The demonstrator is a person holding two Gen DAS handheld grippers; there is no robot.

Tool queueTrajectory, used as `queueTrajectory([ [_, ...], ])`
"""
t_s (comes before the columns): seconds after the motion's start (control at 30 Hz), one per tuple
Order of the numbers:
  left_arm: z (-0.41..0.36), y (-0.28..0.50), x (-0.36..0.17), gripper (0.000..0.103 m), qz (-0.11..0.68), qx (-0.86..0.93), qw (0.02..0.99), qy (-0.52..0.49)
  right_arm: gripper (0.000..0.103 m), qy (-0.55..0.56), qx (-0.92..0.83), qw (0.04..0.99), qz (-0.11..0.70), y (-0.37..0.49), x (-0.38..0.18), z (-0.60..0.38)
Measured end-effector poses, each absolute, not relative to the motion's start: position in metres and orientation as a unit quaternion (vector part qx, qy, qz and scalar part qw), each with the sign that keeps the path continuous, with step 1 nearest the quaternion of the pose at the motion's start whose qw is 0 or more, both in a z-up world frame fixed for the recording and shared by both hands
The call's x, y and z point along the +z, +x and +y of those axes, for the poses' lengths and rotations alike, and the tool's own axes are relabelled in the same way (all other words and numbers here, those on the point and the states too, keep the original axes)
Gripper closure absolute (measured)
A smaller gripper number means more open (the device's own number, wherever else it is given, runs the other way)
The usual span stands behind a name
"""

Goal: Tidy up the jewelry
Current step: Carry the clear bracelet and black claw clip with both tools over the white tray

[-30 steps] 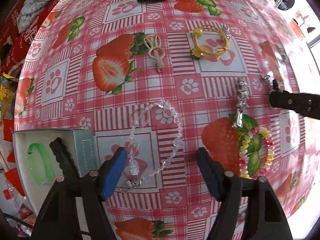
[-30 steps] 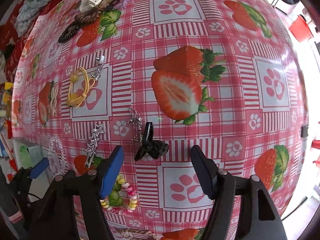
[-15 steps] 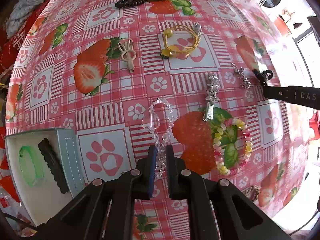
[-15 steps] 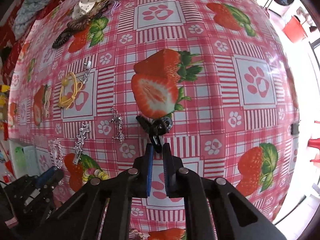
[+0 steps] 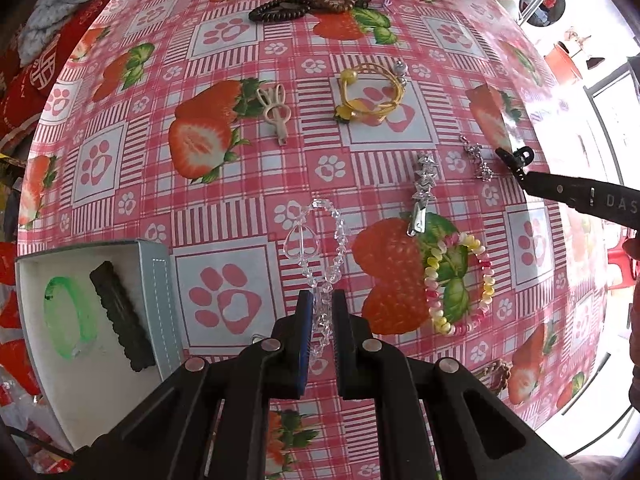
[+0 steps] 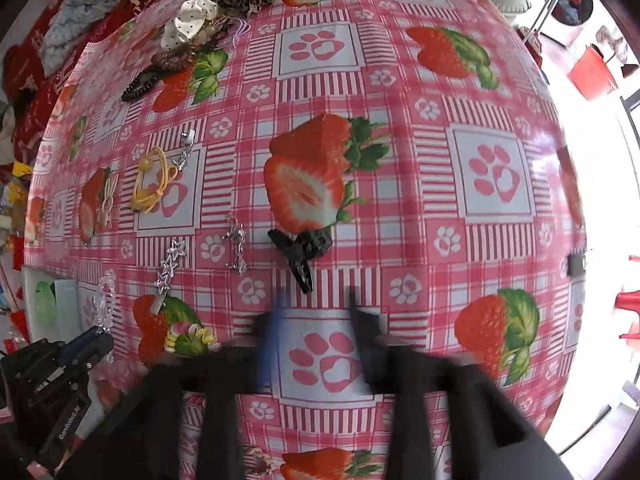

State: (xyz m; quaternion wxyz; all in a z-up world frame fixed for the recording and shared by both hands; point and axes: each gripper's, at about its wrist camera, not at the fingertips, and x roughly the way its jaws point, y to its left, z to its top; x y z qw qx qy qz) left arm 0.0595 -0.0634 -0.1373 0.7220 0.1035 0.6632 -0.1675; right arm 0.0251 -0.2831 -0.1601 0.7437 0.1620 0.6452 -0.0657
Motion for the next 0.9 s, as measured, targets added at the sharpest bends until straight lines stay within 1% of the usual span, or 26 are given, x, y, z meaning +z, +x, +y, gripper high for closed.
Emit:
queueTrajectory([
  [0.17,-0.058,0.058,-0.141,0.088,0.666,-0.165,0.720,0.103,0.049,0.141,-0.061,0.743,0.652,0.039,-0.166,-0.270],
  [0.27,-0.057,0.056,-0.145,0.088,0.666,-0.164,0.720,0.102,0.057,0.133,-0.066,0.740,0.656,0.047,-0.175,-0.266],
  [0.3,-0.057,0.056,-0.147,0.088,0.667,-0.164,0.720,0.101,0.065,0.130,-0.066,0.740,0.657,0.049,-0.177,-0.265],
  [0.33,-0.056,0.056,-0.148,0.088,0.667,-0.164,0.720,0.101,0.077,0.126,-0.067,0.740,0.658,0.051,-0.179,-0.264],
  [0.37,-0.056,0.057,-0.153,0.088,0.667,-0.163,0.720,0.101,0.082,0.116,-0.073,0.740,0.658,0.053,-0.180,-0.264],
  [0.4,-0.055,0.057,-0.152,0.088,0.667,-0.163,0.720,0.099,0.094,0.112,-0.076,0.743,0.656,0.054,-0.180,-0.264],
  [0.43,-0.054,0.056,-0.154,0.088,0.667,-0.163,0.720,0.098,0.096,0.115,-0.075,0.744,0.654,0.056,-0.180,-0.264],
  [0.6,-0.055,0.055,-0.147,0.088,0.664,-0.166,0.723,0.094,0.097,0.152,-0.075,0.745,0.645,0.051,-0.175,-0.277],
  [0.9,-0.048,0.059,-0.109,0.088,0.653,-0.181,0.732,0.068,0.097,0.179,-0.059,0.745,0.639,0.026,-0.149,-0.291],
])
